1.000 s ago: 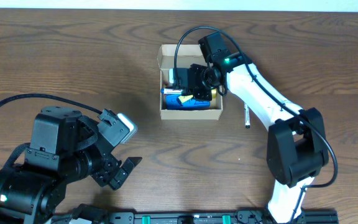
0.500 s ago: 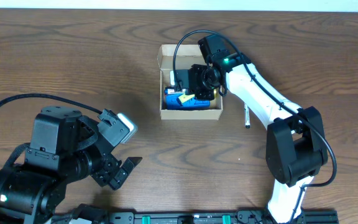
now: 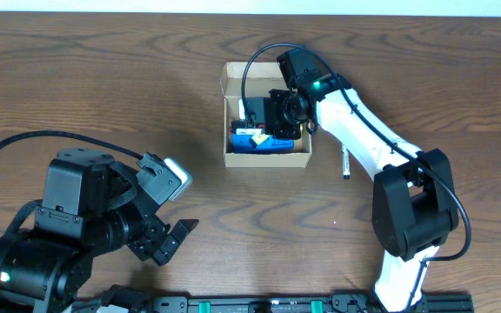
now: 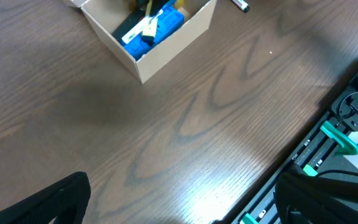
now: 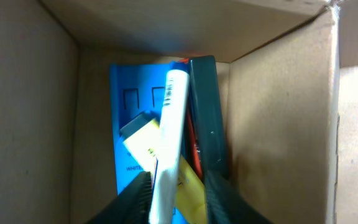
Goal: Pack container
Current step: 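Lower the blue marker into the box and release it, then move the right gripper to the black marker and grasp it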
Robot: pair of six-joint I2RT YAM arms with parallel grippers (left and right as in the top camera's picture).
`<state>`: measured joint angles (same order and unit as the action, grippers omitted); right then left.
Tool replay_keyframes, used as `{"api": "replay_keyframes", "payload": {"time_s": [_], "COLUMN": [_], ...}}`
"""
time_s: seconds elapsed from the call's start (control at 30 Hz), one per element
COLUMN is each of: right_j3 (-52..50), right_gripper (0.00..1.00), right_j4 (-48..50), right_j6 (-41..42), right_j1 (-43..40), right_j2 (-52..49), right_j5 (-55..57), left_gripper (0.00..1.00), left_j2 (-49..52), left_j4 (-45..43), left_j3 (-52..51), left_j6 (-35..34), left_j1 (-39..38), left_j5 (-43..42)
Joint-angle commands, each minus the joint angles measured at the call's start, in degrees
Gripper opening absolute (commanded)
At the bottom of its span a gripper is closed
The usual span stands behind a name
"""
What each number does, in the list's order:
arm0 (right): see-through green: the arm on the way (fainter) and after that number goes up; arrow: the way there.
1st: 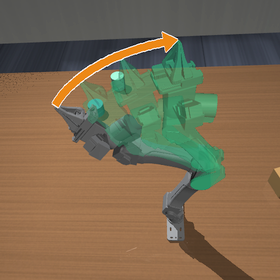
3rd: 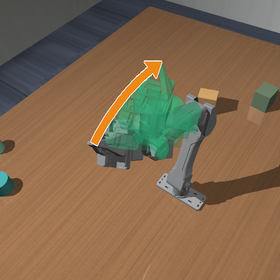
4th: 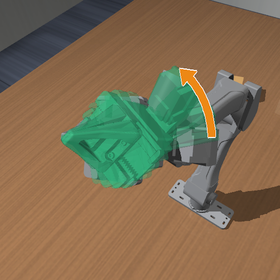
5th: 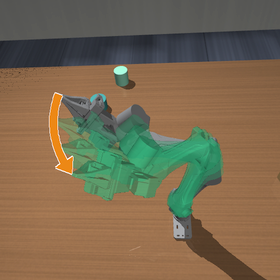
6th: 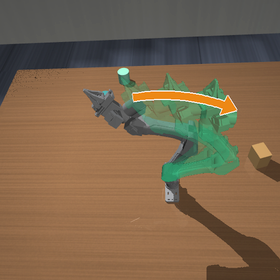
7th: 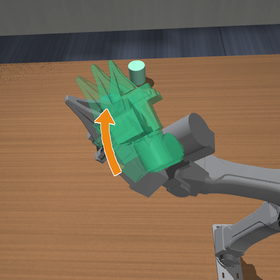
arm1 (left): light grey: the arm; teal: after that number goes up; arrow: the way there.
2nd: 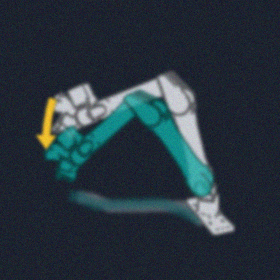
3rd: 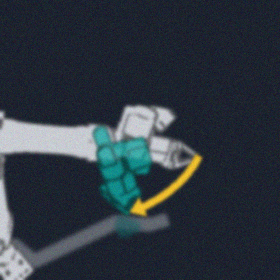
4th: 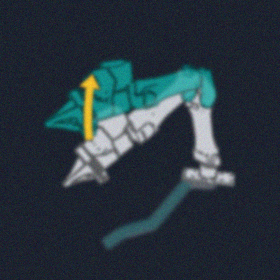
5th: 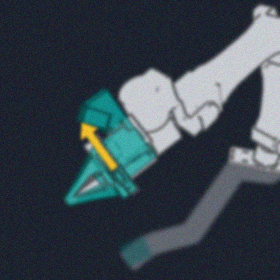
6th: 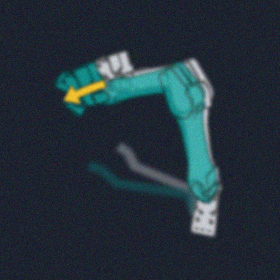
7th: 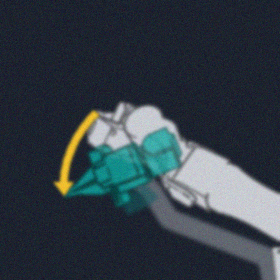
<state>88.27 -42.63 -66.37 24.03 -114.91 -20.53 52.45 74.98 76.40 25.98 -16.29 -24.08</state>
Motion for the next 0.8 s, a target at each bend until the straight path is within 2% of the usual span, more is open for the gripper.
{"api": "replay_keyframes", "payload": {"time_s": [0.0, 0.17, 0.27, 0.4, 0.53, 0.77], "right_j3": [0.57, 0.57, 0.57, 0.57, 0.57, 0.42], "right_gripper": [0.35, 0.39, 0.41, 0.49, 0.5, 0.5], "right_j4": [-0.07, 0.0, 0.0, -0.9, -5.68, -13.97], "right_j6": [2.71, 4.04, 7.98, 14.25, 18.67, 33.07], "right_j1": [0.33, 0.26, -0.35, -2.49, -6.4, -16.98], "right_j2": [0.92, 6.47, 10.1, 13.75, 14.51, 14.01], "right_j5": [-0.24, -0.17, 1.75, 7.41, 10.21, 9.62], "left_gripper": [0.96, 0.95, 0.95, 0.95, 0.95, 0.95], "left_j2": [-0.02, -0.02, -0.02, -0.02, -0.02, -0.02], "left_j4": [0.15, 0.15, 0.15, 0.15, 0.15, 0.15], "left_j3": [-0.24, -0.24, -0.24, -0.24, -0.22, -0.24], "left_j6": [0.61, 0.61, 0.61, 0.61, 0.61, 0.61], "left_j1": [-0.24, -0.24, -0.24, -0.24, -0.24, -0.24], "left_j5": [-1.01, -1.01, -1.01, -1.01, -1.01, -0.98]}}
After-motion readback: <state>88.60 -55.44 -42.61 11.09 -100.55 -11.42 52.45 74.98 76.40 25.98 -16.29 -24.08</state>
